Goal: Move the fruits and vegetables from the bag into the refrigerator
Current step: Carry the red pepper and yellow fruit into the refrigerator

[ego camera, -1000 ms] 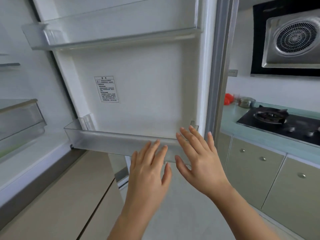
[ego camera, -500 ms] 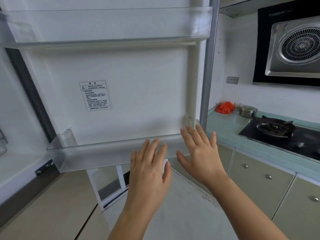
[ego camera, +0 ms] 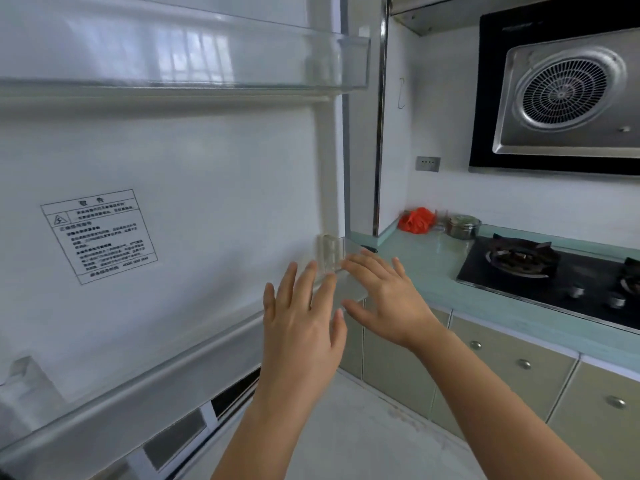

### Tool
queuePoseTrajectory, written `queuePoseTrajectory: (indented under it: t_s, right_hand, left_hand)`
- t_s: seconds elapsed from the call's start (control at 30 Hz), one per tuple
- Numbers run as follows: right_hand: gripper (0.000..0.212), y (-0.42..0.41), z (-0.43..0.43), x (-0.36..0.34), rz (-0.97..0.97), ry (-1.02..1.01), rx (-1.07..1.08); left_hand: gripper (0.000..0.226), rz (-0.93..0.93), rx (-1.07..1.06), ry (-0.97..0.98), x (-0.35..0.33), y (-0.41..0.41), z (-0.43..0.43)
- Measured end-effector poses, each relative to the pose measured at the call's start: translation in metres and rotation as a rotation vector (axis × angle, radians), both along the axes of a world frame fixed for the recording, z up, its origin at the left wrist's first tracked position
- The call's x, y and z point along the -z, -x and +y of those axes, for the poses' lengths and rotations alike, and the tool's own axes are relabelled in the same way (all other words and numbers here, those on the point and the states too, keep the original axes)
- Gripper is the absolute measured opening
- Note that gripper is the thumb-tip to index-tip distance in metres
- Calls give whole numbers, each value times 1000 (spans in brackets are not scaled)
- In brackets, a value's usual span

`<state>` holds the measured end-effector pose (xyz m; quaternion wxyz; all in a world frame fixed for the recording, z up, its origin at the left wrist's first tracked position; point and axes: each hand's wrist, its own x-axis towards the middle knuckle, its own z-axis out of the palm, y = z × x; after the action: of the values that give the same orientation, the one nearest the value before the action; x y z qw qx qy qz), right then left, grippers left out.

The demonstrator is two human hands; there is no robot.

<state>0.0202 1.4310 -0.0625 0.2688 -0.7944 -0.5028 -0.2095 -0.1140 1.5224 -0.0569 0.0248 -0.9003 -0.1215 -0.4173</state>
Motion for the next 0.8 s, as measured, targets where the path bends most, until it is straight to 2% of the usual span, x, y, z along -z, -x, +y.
queuePoseTrajectory:
  t_s: [0.23, 0.43, 0.6, 0.7, 0.8]
  right_hand:
    - [63, -21, 25, 0, -6, -31, -10]
    - [61, -17, 12, 0, 0, -41, 23]
    - [48, -11, -35, 2, -69, -107, 264]
    - [42, -5, -73, 5, -162, -78, 466]
    - [40, 4, -114, 12, -172, -65, 622]
  left_hand:
    - [45, 45, 0, -15, 7, -21, 26]
    - [40, -35, 78, -15, 7, -30, 19]
    - [36, -80, 245, 27, 7, -51, -7]
    - [34, -96, 388, 34, 10, -71, -33]
    - [33, -103, 522, 49, 15, -91, -66]
